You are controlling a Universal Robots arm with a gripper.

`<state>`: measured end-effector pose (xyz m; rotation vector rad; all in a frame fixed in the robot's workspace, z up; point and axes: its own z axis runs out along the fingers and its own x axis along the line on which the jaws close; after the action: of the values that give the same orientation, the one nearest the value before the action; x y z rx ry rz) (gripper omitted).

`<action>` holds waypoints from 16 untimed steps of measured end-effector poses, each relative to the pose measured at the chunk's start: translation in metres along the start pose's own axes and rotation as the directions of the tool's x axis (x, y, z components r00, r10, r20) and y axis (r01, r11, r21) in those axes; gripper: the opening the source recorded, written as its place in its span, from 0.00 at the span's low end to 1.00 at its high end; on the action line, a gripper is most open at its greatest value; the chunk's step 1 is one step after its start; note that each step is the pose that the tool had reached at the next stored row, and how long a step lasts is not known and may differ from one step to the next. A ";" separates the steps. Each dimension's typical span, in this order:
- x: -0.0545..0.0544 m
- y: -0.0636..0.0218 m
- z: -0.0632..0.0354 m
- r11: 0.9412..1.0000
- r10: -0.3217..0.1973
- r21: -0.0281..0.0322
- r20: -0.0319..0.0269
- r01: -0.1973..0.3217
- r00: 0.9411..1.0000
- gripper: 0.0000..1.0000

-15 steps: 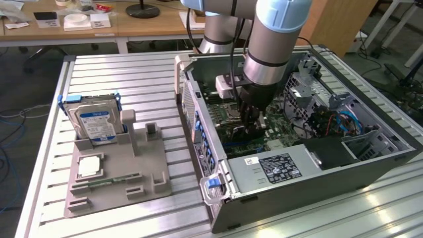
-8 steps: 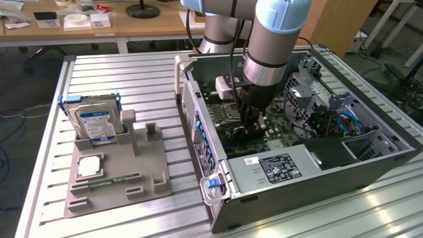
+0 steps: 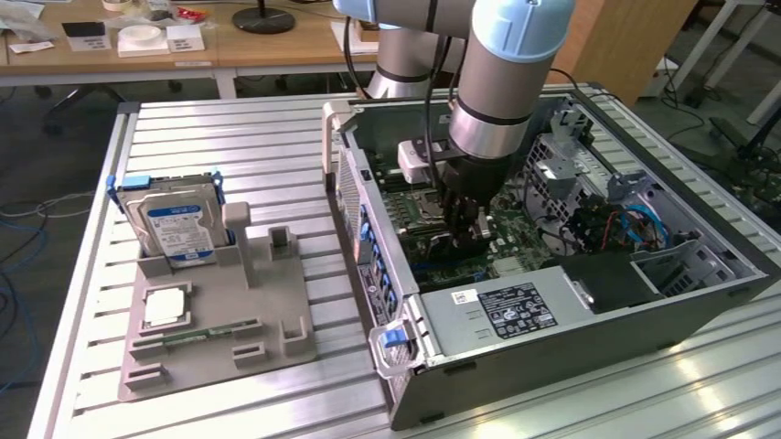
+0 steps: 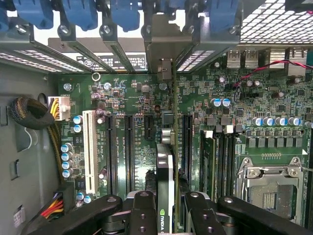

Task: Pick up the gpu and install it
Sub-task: 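Insert the gpu into the slot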

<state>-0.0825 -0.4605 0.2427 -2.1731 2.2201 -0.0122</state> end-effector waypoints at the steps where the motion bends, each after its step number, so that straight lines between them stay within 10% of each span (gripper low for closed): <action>1: 0.000 0.0000 0.0000 1.000 0.000 0.000 0.000 0.000 1.000 0.27; 16: 0.000 0.0001 0.0010 1.000 0.000 0.000 0.000 0.000 1.000 0.27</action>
<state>-0.0826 -0.4601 0.2417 -2.1732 2.2201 -0.0123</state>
